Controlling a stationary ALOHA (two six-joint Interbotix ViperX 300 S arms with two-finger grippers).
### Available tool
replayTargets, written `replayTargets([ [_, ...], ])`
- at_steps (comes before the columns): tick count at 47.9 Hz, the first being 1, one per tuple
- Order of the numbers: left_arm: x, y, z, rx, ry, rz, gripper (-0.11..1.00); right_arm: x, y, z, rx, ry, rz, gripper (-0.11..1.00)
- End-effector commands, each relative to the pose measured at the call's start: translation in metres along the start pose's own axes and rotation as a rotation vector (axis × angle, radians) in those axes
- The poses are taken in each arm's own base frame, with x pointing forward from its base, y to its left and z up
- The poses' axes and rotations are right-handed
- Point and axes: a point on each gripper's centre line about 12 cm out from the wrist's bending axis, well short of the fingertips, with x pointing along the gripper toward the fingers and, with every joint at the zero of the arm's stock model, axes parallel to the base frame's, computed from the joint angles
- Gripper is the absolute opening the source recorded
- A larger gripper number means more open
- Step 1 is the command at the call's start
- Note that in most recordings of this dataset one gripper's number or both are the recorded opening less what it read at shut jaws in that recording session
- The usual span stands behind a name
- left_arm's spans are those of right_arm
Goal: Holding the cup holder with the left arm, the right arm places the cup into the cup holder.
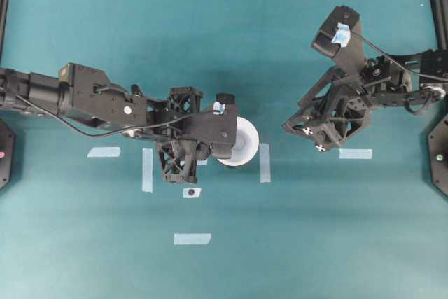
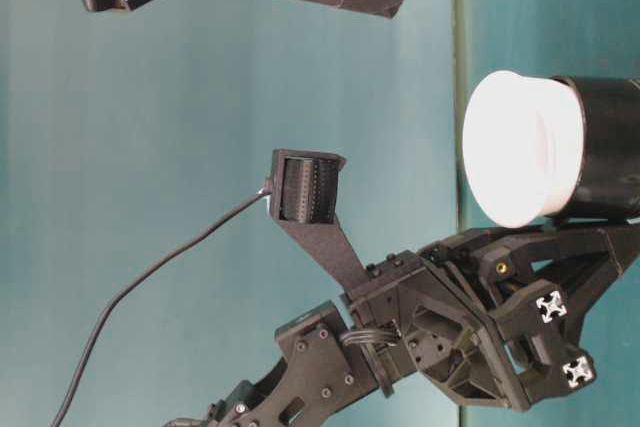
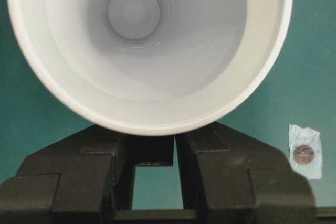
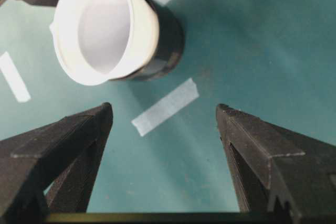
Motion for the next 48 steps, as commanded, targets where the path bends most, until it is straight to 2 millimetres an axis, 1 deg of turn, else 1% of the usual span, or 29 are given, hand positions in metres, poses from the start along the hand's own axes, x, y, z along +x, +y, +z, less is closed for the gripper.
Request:
replayTargets([
  [1,-0.0056,0.002,0.0079,0.0,-0.036,0.007,0.25,-0.0067,0.0049,0.0054,0.005,-0.034,0.022,0.85],
  [20,-0.007,0.0018,0.0076,0.0,-0.033,0.006,0.25,-0.0049,0.0043,0.0046,0.007,-0.028,0.019,0.85],
  [24,-0.0077,0.0012,0.0077,0.0,-0.029,0.005,0.27,-0.0051,0.0046,0.0051,0.007,-0.029,0.019,0.85],
  [26,-0.008,0.0021,0.0079,0.001,-0.024,0.006,0.33,-0.0049,0.0043,0.0046,0.005,-0.028,0.019,0.85],
  [33,-0.0091,0.0019,0.007,-0.002,0.009,0.001,0.7,-0.0049,0.0043,0.0046,0.005,-0.028,0.019,0.85],
  [37,-0.0099,0.0021,0.0071,0.001,0.017,0.001,0.85,-0.0049,0.0043,0.0046,0.005,-0.028,0.019,0.85],
  [40,-0.0101,0.0021,0.0077,0.0,0.016,0.0,0.88,-0.0049,0.0043,0.0046,0.005,-0.028,0.019,0.85],
  [48,-0.0101,0.002,0.0075,0.0,0.017,0.0,0.86,-0.0049,0.0043,0.0046,0.007,-0.028,0.019,0.85],
])
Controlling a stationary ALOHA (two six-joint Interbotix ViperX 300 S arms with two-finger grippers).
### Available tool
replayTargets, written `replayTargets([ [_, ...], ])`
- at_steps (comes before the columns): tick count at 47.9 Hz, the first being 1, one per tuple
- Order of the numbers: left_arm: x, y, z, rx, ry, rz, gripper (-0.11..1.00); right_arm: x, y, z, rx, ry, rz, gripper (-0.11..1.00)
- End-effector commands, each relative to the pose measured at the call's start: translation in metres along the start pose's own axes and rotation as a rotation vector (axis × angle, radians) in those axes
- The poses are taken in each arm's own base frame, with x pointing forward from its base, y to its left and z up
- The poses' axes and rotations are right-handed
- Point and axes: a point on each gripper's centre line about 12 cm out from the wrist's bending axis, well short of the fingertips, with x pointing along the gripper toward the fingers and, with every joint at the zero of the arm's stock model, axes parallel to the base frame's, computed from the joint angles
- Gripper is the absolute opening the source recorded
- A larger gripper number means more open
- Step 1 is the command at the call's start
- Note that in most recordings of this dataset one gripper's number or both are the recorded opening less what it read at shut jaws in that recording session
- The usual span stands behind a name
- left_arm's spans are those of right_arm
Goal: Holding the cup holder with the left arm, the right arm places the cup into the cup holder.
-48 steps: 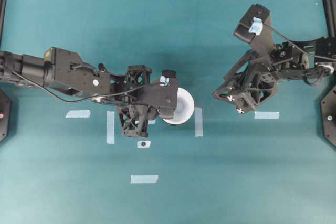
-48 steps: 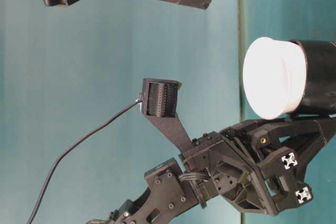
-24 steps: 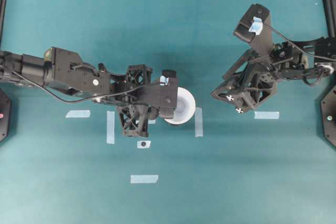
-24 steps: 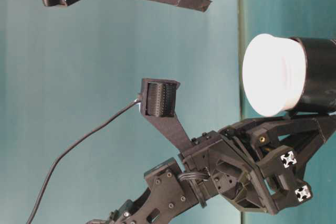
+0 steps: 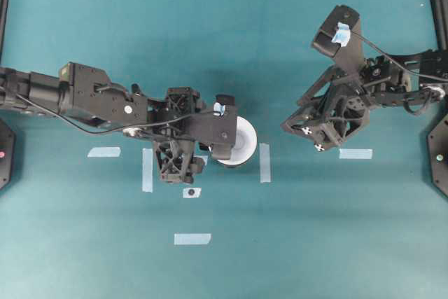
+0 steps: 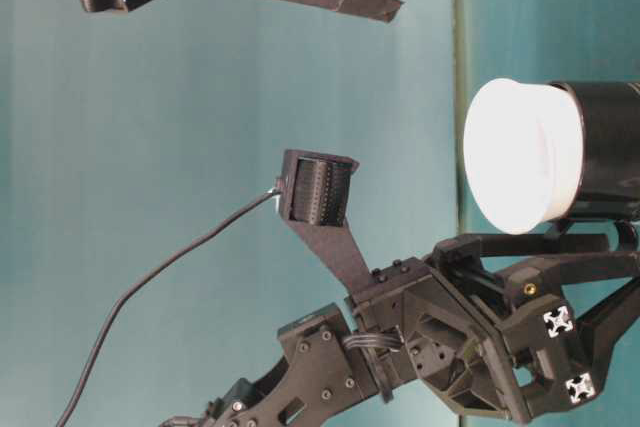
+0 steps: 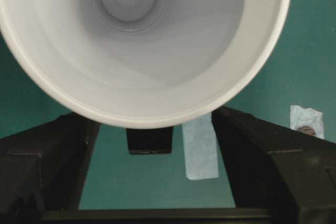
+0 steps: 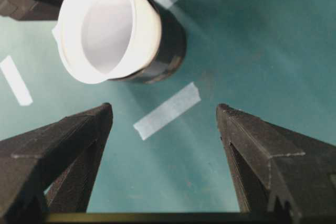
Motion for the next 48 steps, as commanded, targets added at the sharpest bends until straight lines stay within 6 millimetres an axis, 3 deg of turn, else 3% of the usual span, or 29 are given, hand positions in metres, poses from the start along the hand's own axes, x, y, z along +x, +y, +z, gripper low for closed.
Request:
replayTargets([
  [1,-0.01,0.003,0.012,0.003,-0.044,0.009,0.86,-0.006,0.005,0.005,0.006,-0.025,0.018,0.85],
  [35,-0.03,0.004,0.019,-0.001,-0.089,0.015,0.86,-0.005,0.008,0.0,-0.01,-0.011,0.023,0.85],
  [48,-0.037,0.003,0.008,0.004,-0.04,0.01,0.86,-0.007,0.009,0.001,-0.013,-0.016,0.029,0.85],
])
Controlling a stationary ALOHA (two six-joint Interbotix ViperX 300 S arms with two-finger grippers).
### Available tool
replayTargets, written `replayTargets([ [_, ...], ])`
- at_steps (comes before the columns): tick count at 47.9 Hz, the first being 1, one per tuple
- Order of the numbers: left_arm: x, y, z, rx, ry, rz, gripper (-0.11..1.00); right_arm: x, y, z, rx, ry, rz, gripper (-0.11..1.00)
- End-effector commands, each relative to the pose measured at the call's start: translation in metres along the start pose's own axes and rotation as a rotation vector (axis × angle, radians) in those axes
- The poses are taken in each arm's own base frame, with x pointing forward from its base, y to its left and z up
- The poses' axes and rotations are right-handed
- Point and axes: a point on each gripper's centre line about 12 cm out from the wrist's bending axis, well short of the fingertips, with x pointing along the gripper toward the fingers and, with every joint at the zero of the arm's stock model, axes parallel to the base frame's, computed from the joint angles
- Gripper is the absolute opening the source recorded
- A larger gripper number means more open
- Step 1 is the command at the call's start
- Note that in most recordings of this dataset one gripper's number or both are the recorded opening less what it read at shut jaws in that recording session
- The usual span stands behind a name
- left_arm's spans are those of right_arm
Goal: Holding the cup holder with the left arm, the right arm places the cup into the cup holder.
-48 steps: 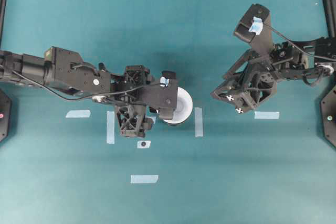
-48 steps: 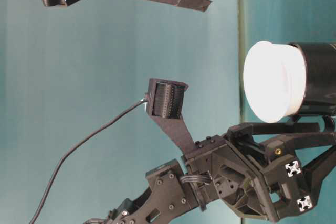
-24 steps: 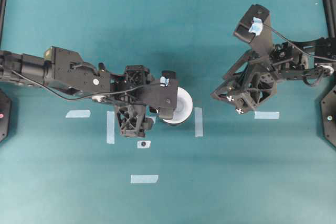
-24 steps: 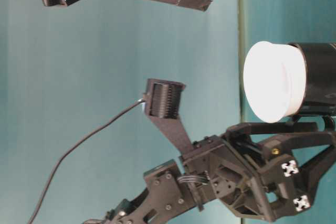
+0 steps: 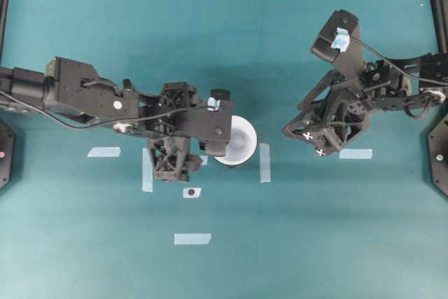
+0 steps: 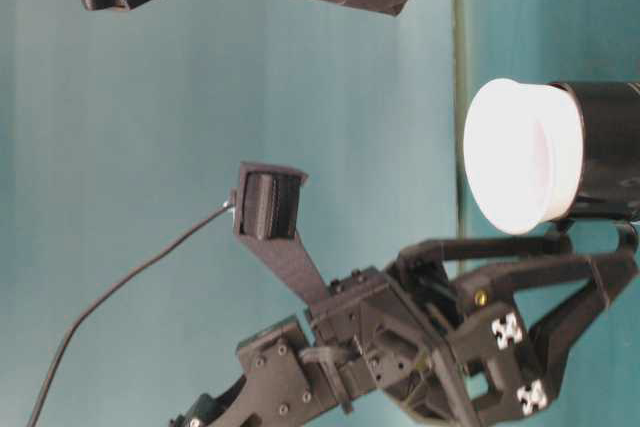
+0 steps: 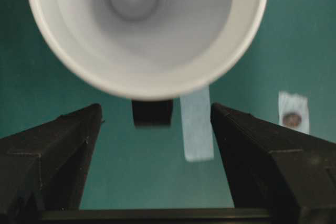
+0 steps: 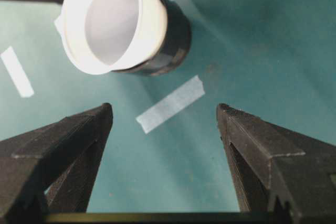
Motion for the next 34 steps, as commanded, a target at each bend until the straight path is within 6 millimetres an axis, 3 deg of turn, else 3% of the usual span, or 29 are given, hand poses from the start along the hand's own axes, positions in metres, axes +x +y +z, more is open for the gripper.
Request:
replayTargets([
  [1,-0.016,0.002,0.007,0.002,-0.028,0.007,0.86,-0.008,0.005,0.005,0.0,-0.029,0.022,0.85],
  [34,-0.037,0.003,0.007,-0.004,-0.06,0.013,0.85,-0.008,0.008,0.004,-0.014,-0.03,0.029,0.85],
])
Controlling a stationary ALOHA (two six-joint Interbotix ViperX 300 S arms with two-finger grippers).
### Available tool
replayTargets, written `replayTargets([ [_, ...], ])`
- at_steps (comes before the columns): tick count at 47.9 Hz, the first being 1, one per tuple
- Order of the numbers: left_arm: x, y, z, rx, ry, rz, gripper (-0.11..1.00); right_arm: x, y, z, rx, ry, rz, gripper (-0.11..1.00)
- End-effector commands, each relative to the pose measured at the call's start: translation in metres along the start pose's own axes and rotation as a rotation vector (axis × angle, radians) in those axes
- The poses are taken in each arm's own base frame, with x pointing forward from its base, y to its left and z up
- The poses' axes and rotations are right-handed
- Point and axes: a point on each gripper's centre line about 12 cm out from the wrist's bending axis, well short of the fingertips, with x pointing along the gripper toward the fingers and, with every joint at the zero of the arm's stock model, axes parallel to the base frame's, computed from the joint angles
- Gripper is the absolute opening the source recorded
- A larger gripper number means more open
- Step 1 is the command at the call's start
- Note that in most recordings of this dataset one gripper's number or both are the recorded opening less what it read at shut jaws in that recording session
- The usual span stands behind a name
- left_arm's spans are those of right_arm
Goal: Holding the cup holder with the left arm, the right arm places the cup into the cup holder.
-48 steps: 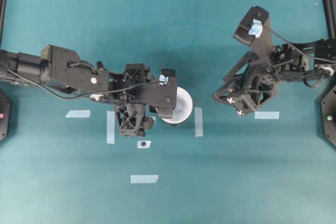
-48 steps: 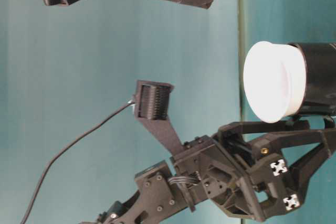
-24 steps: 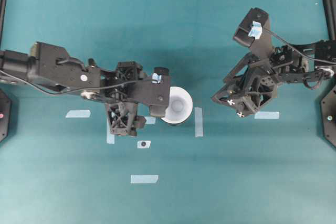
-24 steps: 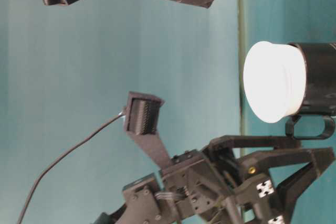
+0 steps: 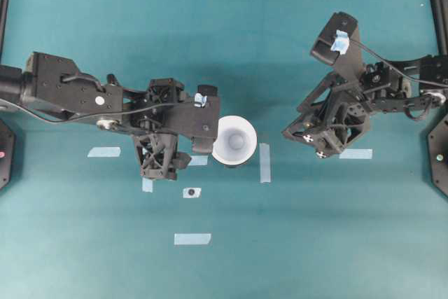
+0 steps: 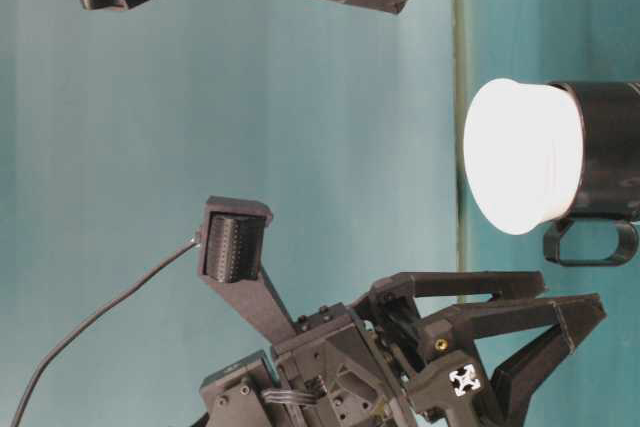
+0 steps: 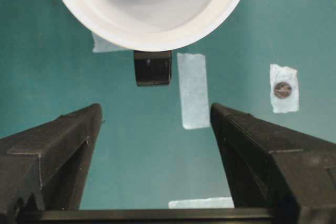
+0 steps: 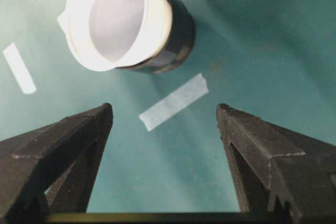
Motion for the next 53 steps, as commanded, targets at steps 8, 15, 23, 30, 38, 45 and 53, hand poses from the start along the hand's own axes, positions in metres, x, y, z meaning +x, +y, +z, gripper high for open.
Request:
replayTargets([
  [8,-0.0132,0.0023,0.0093,0.001,-0.045,0.009,0.85,-0.0077,0.0056,0.0055,-0.012,-0.034,0.023,0.85],
  [15,-0.0134,0.003,0.0099,0.0,-0.048,0.011,0.85,-0.0082,0.0056,0.0057,-0.016,-0.036,0.023,0.85],
  [23,-0.0136,0.0055,0.0105,-0.006,-0.052,0.014,0.85,-0.0086,0.0061,0.0058,-0.034,-0.038,0.024,0.85],
  [30,-0.0136,0.0061,0.0104,-0.007,-0.052,0.015,0.85,-0.0091,0.0062,0.0059,-0.036,-0.04,0.024,0.85],
  [38,-0.0139,0.0072,0.0112,-0.012,-0.056,0.016,0.85,-0.0091,0.0062,0.0059,-0.036,-0.04,0.024,0.85],
  [45,-0.0139,0.0068,0.0113,-0.008,-0.056,0.017,0.85,-0.0091,0.0062,0.0059,-0.036,-0.04,0.024,0.85],
  [53,-0.0139,0.0074,0.0113,-0.01,-0.058,0.018,0.85,-0.0091,0.0063,0.0061,-0.034,-0.041,0.025,0.85],
])
